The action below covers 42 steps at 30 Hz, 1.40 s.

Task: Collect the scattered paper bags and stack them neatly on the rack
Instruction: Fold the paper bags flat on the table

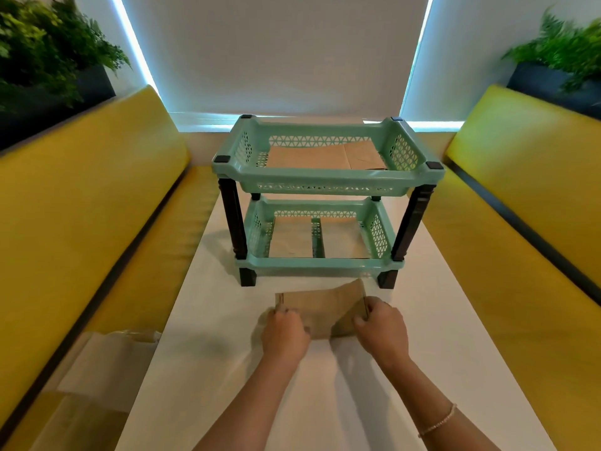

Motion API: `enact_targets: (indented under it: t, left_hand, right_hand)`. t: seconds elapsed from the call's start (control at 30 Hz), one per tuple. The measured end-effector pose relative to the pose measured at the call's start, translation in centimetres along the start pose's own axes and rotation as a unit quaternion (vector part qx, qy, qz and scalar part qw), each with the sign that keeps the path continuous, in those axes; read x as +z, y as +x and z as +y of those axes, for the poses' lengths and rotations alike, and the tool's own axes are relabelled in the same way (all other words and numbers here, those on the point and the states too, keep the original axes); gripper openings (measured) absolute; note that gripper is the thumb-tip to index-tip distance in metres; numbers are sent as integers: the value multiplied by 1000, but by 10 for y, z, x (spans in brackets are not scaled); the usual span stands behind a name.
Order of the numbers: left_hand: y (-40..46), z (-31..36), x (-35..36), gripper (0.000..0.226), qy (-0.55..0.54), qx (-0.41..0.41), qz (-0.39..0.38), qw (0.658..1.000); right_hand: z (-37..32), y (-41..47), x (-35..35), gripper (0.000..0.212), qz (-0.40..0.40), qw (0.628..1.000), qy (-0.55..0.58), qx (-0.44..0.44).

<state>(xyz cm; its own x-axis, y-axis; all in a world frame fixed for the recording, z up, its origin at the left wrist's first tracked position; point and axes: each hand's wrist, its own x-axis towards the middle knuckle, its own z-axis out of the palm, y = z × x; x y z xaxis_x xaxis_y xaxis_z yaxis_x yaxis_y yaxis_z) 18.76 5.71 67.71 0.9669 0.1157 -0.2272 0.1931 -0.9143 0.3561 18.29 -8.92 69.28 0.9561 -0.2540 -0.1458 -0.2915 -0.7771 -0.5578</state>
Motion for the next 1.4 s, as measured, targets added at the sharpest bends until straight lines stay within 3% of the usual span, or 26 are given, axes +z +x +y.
enact_targets:
  t: [0.23,0.37,0.47,0.63,0.9,1.1,1.33,1.4]
  left_hand:
    - [0,-1,1,38,-2,-3,-1,1000]
    - [0,-1,0,40,-9,-5,-7,1000]
    - [1,1,-2,39,-3,-7,-6,1000]
    - [2,0,-3,37,9,-9,-8,1000]
    - [1,1,-1,39,6,-4,-2,1000]
    - [1,0,0,42,-7,-6,-7,1000]
    - [2,0,2,40,3,-9,1,1000]
    - [1,0,3,39,9,-7,3,1000]
  right_hand:
    - [-8,-9,2,54,-7,998,56,-23]
    - [-6,-6,0,39,-37,999,-17,18]
    - [-5,-3,-1,39,-57,998,-32,26]
    - [-6,-3,-1,33,-32,998,-55,-10]
    - [-11,-10,-1,41,20,992,-96,-81]
    - [-13,-12,-2,51,13,992,-101,-80]
    - [-11,-10,0,38,42,991,-60,-109]
    - [-13,-11,1,39,35,994,4,-106]
